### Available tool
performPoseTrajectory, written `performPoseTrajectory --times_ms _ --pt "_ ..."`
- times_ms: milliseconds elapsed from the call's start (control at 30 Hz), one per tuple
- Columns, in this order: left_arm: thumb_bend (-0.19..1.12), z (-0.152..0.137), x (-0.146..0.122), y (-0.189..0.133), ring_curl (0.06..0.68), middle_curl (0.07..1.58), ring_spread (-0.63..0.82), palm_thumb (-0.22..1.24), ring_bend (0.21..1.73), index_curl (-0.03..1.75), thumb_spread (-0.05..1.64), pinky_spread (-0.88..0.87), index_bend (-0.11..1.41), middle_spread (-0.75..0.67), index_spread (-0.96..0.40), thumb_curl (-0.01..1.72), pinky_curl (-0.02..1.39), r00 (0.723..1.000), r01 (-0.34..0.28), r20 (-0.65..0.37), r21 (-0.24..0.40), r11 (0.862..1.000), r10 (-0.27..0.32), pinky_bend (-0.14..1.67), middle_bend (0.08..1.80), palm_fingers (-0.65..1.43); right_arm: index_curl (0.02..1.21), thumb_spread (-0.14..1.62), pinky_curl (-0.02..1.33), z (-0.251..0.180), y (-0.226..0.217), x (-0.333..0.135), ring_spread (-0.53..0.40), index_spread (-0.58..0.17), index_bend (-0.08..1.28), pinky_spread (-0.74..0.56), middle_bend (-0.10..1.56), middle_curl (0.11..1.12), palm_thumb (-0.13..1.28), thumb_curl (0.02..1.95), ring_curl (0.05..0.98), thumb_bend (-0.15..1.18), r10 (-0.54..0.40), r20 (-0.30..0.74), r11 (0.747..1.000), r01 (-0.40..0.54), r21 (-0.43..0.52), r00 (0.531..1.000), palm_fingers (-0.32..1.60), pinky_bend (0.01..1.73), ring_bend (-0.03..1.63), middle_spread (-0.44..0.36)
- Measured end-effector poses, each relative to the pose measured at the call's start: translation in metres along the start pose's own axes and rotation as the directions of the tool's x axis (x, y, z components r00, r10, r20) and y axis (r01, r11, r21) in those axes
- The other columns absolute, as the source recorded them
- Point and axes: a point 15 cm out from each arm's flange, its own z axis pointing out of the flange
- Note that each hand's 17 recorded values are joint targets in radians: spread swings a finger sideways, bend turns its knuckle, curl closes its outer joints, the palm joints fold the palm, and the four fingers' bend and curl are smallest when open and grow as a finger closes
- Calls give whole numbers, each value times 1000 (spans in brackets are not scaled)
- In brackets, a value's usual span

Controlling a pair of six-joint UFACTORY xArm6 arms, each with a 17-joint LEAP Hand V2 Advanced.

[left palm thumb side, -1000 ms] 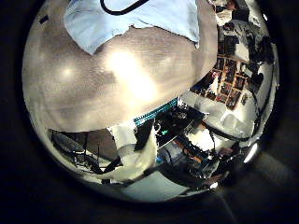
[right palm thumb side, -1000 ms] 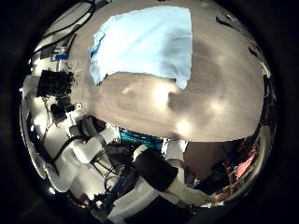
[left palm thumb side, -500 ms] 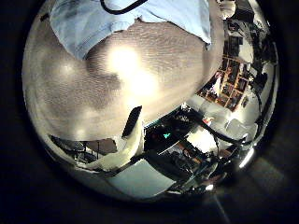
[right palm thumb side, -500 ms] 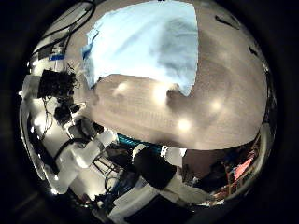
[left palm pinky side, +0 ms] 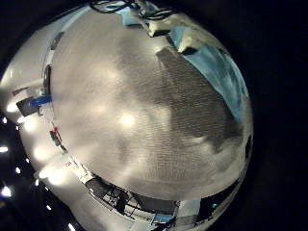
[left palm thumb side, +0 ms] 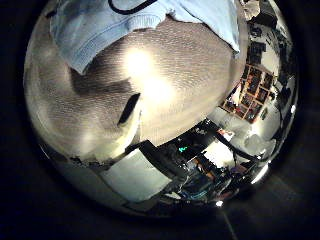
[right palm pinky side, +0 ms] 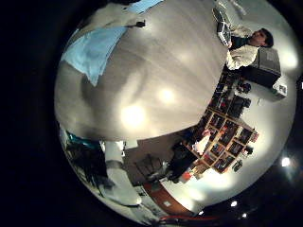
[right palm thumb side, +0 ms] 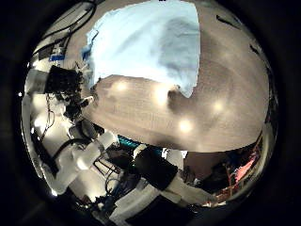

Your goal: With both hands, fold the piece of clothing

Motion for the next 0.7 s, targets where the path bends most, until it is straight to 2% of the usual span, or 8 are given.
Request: performPoseTrajectory --times_ms 133,267,300,433,533,700 --pt "-21 -2 0 -3 183 427 163 478 581 399 1006 224 208 -36 -65 339 309 1000 7 1 4 1000 -7 196 408 403 270 1164 94 0 0 2 12 -366 155 221 343 359 330 298 225 -21 1 2 1000 -1 -1 1000 150 798 724 -35" --pt "19 -5 0 -4 190 512 -46 607 633 461 1037 73 304 -198 -169 363 290 1000 15 2 5 1000 -15 175 631 715 269 1164 99 1 0 4 6 -365 156 221 345 361 330 298 225 -21 4 3 1000 -4 -2 1000 157 785 718 -39" --pt "17 -6 0 -4 189 533 -88 627 630 479 1044 42 324 -231 -192 368 286 1000 15 3 3 1000 -15 173 677 732 269 1164 100 1 0 4 5 -367 156 221 345 360 330 297 225 -21 4 3 1000 -4 -2 1000 160 781 719 -39" --pt "11 -14 2 -1 242 633 -307 698 765 577 1068 -133 440 -341 -305 395 283 1000 11 6 -17 1000 -11 204 842 926 269 1165 105 3 -7 4 -5 -366 154 214 352 363 332 296 226 -20 4 2 1000 -4 7 1000 180 774 717 -48" --pt "12 -19 2 -2 301 679 -426 757 897 639 1077 -314 448 -399 -377 420 319 1000 11 7 -23 1000 -11 325 875 1070 270 1164 105 8 -9 5 -19 -369 158 203 355 363 345 299 226 -18 4 3 1000 -4 -7 1000 192 763 720 -53" --pt "8 -24 -2 -2 400 757 -493 835 1075 751 1076 -536 450 -464 -479 465 429 1000 13 14 -64 998 -12 604 920 1154 267 1168 109 13 -14 5 -34 -370 151 178 362 365 356 299 230 -18 4 4 1000 -4 -21 1000 216 762 735 -72"
